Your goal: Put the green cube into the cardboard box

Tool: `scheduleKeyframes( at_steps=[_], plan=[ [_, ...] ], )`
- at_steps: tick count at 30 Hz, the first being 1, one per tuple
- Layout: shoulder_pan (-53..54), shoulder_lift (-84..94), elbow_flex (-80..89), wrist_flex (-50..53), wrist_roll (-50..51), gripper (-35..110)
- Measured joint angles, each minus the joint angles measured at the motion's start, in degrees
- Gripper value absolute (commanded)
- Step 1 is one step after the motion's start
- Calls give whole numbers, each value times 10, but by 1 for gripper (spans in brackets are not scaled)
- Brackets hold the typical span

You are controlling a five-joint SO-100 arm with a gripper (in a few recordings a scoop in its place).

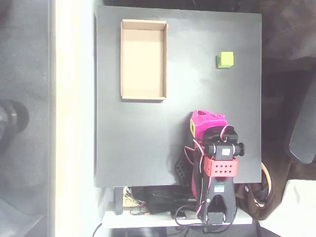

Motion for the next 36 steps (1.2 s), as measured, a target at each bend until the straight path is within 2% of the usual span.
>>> scheduleKeyframes(
  at_steps=[36],
  plan=[
    [0,-2,-4,0,-2,2]
  ],
)
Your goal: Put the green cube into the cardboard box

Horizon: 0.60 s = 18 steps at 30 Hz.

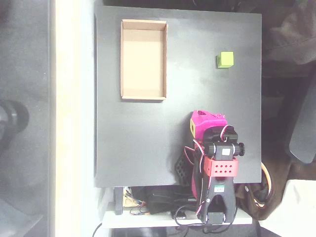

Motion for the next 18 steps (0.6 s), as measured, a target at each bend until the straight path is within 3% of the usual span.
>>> scheduleKeyframes(
  at_steps=[7,18],
  plan=[
    [-1,-40,-93,11,-6,2],
    [-1,-349,-403,12,-2,2]
  ],
)
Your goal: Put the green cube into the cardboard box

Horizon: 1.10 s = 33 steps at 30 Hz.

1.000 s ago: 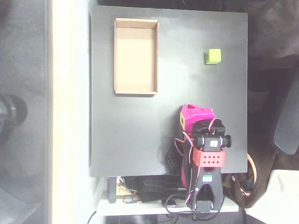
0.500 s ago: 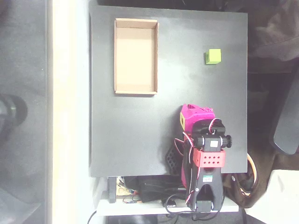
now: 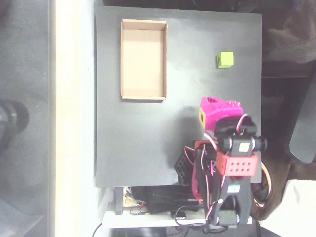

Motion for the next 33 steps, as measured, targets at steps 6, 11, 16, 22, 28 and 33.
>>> scheduleKeyframes(
  at_steps=[6,11,16,22,28,33],
  plan=[
    [-2,-164,-163,0,0,2],
    [-3,-276,-266,0,0,2],
    [-3,-362,-343,0,-2,2],
    [-3,-437,-424,0,0,2],
    [11,-497,-475,0,-4,2],
    [47,-539,-503,0,-4,2]
  ],
)
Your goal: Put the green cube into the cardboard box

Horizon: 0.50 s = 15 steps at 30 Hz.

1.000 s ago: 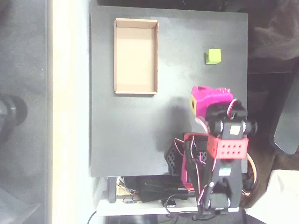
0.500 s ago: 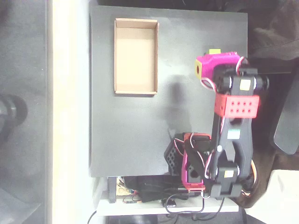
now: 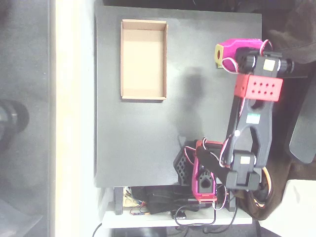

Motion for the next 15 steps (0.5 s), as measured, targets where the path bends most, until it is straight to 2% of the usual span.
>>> scheduleKeyframes(
  at_steps=[7,15],
  plan=[
    [64,-62,-39,-4,-1,2],
    [70,-115,-83,-4,-1,17]
  ],
)
